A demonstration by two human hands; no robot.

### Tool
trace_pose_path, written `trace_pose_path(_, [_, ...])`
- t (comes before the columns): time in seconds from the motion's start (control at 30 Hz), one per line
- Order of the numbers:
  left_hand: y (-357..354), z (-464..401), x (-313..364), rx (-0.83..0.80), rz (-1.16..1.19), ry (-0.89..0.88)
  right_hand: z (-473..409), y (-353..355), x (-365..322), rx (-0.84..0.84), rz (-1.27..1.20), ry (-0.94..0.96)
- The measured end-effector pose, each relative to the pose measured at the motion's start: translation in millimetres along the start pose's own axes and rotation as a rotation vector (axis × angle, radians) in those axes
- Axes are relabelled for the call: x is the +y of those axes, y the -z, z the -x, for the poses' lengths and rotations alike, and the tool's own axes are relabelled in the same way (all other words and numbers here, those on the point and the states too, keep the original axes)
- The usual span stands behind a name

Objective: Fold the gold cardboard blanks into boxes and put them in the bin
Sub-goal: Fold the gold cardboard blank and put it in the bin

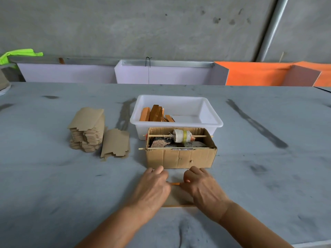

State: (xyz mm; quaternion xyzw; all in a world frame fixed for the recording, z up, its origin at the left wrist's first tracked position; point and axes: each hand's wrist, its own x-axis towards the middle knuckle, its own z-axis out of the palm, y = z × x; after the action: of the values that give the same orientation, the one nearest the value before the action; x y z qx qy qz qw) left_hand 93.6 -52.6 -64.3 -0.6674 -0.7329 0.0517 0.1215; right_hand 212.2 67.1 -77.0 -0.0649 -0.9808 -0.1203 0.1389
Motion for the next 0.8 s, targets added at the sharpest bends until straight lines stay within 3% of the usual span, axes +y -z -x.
trace_pose_path(0.13, [3.2, -0.7, 8.9, 0.049, 0.053, 0.088, 0.9, -0.3, -4.8, 0.017, -0.1, -0.089])
trace_pose_path(0.3, [-11.8, 0.5, 10.7, -0.038, 0.044, 0.13, 2.5, -1.3, -8.1, 0.02, -0.089, -0.078])
trace_pose_path(0.4, [-4.1, 3.4, 8.3, 0.065, 0.051, 0.164, 4.1, -2.0, -5.5, 0.044, -0.114, -0.115])
trace_pose_path(0.6, [-21.9, 18.2, -3.8, 0.03, 0.118, 0.342, 13.5, -9.8, 1.1, 0.125, -0.238, -0.251])
trace_pose_path(0.8, [-21.9, 30.0, -1.5, 0.116, 0.286, 0.408, 13.8, -15.8, -3.7, 0.047, -0.455, -0.424])
